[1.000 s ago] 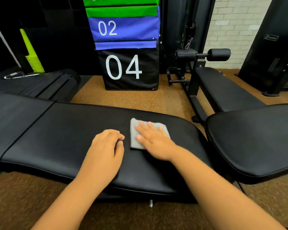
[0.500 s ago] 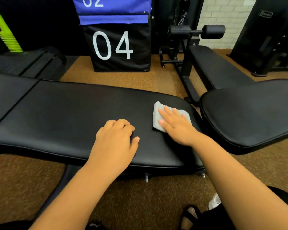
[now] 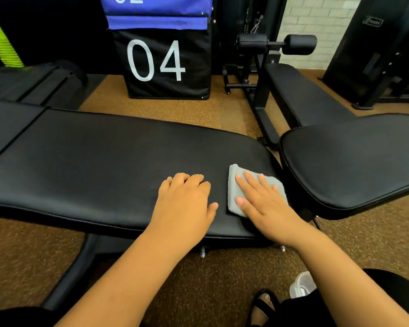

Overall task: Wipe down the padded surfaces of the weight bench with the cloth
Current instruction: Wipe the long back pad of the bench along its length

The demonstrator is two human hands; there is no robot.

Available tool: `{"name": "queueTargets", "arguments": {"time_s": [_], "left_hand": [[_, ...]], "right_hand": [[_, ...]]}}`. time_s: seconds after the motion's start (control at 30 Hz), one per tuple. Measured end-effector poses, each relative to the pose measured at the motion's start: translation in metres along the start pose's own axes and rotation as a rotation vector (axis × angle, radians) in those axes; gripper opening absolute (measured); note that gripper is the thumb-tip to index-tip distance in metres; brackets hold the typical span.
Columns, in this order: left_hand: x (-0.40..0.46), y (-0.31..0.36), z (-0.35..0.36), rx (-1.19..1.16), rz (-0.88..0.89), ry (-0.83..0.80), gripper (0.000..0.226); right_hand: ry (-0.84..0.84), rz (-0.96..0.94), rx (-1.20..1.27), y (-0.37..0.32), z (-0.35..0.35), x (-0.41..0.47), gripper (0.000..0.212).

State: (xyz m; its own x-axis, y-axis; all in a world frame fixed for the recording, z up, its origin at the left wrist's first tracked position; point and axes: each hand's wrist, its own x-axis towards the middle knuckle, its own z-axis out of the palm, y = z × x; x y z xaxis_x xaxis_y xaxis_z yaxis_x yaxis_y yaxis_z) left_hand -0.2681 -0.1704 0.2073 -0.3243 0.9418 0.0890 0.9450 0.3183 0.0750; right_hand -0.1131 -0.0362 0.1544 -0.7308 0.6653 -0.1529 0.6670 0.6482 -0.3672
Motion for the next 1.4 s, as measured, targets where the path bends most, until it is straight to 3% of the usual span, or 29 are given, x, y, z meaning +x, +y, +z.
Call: {"name": "queueTargets", "arguments": {"time_s": [0.2,0.4,0.57,0.7,0.9,1.23,1.4], "left_hand": [[0.007,0.006,-0.002,0.045,-0.019,-0.096,0.047],[0.007,0.007,-0.001,0.066,-0.015,-0.138,0.050],[0.007,0.009,0.005,0.096,-0.006,-0.136,0.053],[0.007,0.009,0.008,0.104,-0.004,-0.130,0.056],[0.005,0.007,0.011,0.146,0.010,-0.148,0.058],[0.003,0.006,0.015,0.144,0.015,-0.137,0.058],[0.002,0.005,0.015,0.164,0.019,-0.137,0.059]], "right_hand": [[0.000,0.142,-0.083,0.026,-0.015,0.074,0.059],[0.077,0.073,-0.079,0.015,0.000,0.033,0.059],[0.044,-0.023,-0.049,0.008,0.005,-0.015,0.073],[0.016,0.020,0.007,0.019,-0.009,0.019,0.058],[0.038,0.075,-0.031,0.042,-0.023,0.094,0.061],[0.030,-0.084,-0.071,0.015,-0.003,0.016,0.069],[0.021,-0.017,0.010,0.030,-0.020,0.069,0.058]]}}
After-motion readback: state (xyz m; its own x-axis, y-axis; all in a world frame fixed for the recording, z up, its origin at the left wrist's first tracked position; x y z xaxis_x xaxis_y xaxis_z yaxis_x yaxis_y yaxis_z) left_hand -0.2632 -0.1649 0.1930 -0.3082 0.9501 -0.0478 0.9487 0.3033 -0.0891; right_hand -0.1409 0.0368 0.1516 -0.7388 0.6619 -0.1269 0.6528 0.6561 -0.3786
